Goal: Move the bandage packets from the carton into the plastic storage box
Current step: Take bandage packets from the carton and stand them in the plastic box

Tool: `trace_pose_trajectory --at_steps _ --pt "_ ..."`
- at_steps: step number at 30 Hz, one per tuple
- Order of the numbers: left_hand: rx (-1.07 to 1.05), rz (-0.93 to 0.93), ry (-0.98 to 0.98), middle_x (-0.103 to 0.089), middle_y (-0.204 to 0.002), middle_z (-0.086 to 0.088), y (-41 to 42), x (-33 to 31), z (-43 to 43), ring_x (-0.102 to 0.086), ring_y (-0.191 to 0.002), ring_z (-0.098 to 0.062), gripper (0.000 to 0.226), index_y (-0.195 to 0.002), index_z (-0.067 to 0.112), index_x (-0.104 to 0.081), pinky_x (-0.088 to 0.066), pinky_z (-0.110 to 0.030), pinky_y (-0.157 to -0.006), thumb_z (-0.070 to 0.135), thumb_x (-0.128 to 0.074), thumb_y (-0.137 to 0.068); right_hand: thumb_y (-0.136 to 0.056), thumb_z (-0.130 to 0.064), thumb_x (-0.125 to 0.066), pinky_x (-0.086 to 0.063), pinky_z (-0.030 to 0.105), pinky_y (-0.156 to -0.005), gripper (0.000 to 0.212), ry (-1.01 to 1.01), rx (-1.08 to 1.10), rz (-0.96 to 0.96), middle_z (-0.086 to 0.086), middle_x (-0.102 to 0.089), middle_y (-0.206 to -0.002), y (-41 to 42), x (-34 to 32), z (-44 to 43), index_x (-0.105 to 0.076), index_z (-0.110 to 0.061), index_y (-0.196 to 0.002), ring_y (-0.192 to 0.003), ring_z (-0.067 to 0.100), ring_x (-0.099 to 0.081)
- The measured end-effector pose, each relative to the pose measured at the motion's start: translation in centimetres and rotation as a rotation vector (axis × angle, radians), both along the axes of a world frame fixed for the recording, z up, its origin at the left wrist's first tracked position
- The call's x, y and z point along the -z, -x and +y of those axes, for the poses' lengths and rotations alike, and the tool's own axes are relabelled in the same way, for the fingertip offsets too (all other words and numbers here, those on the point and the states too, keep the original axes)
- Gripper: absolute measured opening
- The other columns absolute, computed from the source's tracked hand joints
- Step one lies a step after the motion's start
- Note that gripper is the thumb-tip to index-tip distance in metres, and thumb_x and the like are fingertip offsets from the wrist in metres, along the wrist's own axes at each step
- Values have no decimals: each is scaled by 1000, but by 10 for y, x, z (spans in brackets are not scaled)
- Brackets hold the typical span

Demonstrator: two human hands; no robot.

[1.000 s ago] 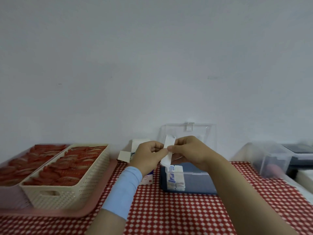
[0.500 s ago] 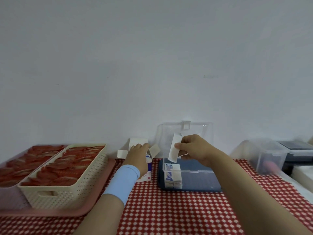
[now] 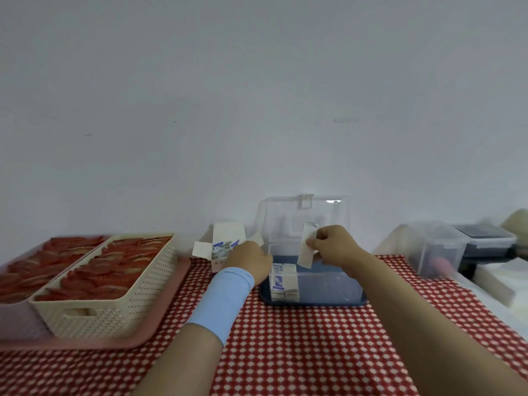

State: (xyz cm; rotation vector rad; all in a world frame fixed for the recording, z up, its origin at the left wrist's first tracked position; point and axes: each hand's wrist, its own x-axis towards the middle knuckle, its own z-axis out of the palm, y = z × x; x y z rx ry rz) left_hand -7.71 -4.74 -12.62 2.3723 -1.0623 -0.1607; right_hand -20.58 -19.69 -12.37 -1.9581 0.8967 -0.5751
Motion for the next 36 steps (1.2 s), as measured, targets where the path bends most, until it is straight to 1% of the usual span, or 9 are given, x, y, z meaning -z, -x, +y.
trace_pose_trajectory --at_steps 7,11,16,18,22,26,28,32,36 --pt "-75 159 -42 -53 -58 -4 3 12 -18 -56 -59 -24 35 -57 13 -42 -42 -25 -55 19 -54 -90 -92 -13 -65 -61 32 -71 15 83 -26 350 14 -70 -98 -11 7 -12 -64 1 -98 -86 26 -71" --pt "-84 160 -75 -47 -54 -2 1 8 -20 -44 -46 -16 37 -56 14 -35 -32 -24 -44 9 -53 -87 -93 -20 -65 -48 23 -55 14 125 -73 639 5 -64 -82 -19 5 -13 -58 -10 -87 -64 14 -61" --pt "-69 166 -50 -68 -79 -14 -5 14 -22 -66 -72 -27 17 -80 1 -64 -39 -26 -53 12 -53 -88 -98 -18 -59 -58 31 -88 17 -134 -57 784 9 -70 -74 -35 10 -17 -62 -3 -91 -74 18 -68" --pt "-84 84 -17 -70 -98 -19 -5 18 -22 -68 -90 -32 22 -90 -2 -67 -40 -27 -58 16 -53 -91 -100 -19 -55 -57 27 -75 18 -195 -73 833 9 -70 -77 -41 17 -21 -61 -4 -91 -70 17 -66" --pt "-73 -147 140 -66 -97 -8 3 13 -20 -63 -90 -25 19 -90 6 -68 -46 -28 -72 13 -51 -95 -98 -19 -59 -54 24 -58 16 -224 -83 900 9 -72 -77 -49 23 -26 -63 -5 -93 -69 16 -67" --pt "-51 -119 121 -61 -78 -5 2 11 -22 -59 -75 -22 22 -72 6 -63 -44 -27 -65 7 -52 -92 -96 -22 -64 -53 24 -49 19 -192 -84 959 7 -72 -65 -49 21 -25 -66 -4 -93 -60 14 -69" --pt "-33 -78 107 -68 -85 -7 2 12 -22 -59 -75 -21 23 -81 5 -71 -45 -26 -66 10 -51 -93 -96 -21 -64 -55 23 -50 21 -209 -75 962 8 -74 -72 -49 21 -27 -69 -1 -102 -58 14 -71" --pt "-30 -17 129 -71 -89 -10 1 12 -19 -54 -72 -19 26 -84 6 -73 -39 -19 -53 9 -49 -94 -90 -15 -71 -58 23 -62 22 -172 -126 992 8 -76 -83 -48 18 -27 -69 0 -107 -70 13 -71" --pt "-37 12 141 -68 -89 -3 0 12 -17 -58 -76 -18 24 -81 10 -67 -41 -21 -58 14 -48 -96 -91 -10 -69 -56 26 -89 35 -131 -183 980 8 -73 -95 -45 17 -25 -64 1 -124 -85 14 -70"
